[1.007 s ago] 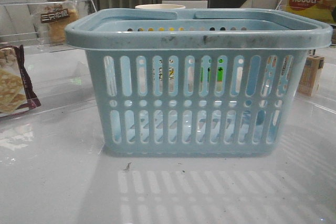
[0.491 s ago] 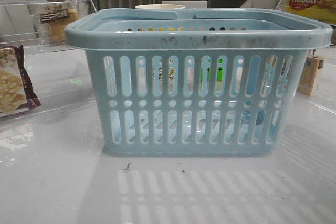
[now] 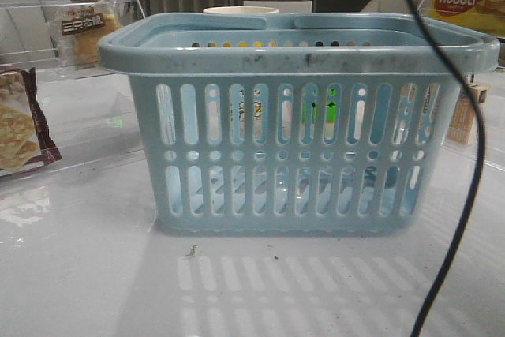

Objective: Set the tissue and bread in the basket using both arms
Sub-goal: 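Carry the box over the blue basket and open the right gripper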

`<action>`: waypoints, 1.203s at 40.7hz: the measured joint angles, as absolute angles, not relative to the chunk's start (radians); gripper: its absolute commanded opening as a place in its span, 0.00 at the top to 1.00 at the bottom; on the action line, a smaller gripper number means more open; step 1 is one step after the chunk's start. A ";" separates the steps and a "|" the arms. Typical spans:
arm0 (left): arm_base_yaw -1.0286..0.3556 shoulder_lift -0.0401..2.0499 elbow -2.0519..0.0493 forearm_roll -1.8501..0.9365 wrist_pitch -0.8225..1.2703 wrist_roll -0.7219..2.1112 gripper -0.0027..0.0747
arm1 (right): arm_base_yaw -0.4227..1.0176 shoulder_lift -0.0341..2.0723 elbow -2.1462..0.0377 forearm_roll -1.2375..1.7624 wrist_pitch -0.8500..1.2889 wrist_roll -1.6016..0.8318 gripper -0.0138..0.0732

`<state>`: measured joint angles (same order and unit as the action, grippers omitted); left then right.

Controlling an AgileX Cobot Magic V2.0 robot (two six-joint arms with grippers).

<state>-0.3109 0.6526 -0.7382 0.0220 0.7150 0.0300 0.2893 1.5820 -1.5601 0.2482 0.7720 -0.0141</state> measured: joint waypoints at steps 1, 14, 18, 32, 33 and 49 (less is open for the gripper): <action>-0.311 0.653 -0.738 0.022 0.715 0.030 0.45 | 0.297 1.590 -1.560 0.248 0.772 -0.014 0.67; -0.311 0.653 -0.738 0.022 0.715 0.030 0.45 | 0.386 1.775 -1.560 0.256 0.803 -0.014 0.51; -0.311 0.653 -0.738 0.022 0.715 0.030 0.45 | 0.386 1.819 -1.560 0.256 0.803 -0.012 0.28; -0.311 0.653 -0.738 0.022 0.715 0.030 0.45 | 0.390 1.753 -1.560 0.256 0.835 -0.095 0.22; -0.311 0.653 -0.738 0.022 0.715 0.030 0.45 | 0.392 1.736 -1.558 0.256 0.838 -0.107 0.22; -0.311 0.653 -0.738 0.022 0.715 0.030 0.45 | 0.416 1.310 -1.344 0.151 0.860 -0.218 0.22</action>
<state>-0.3109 0.6526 -0.7382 0.0220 0.7150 0.0300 0.4156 1.3097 -1.3445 0.1507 0.8603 -0.2180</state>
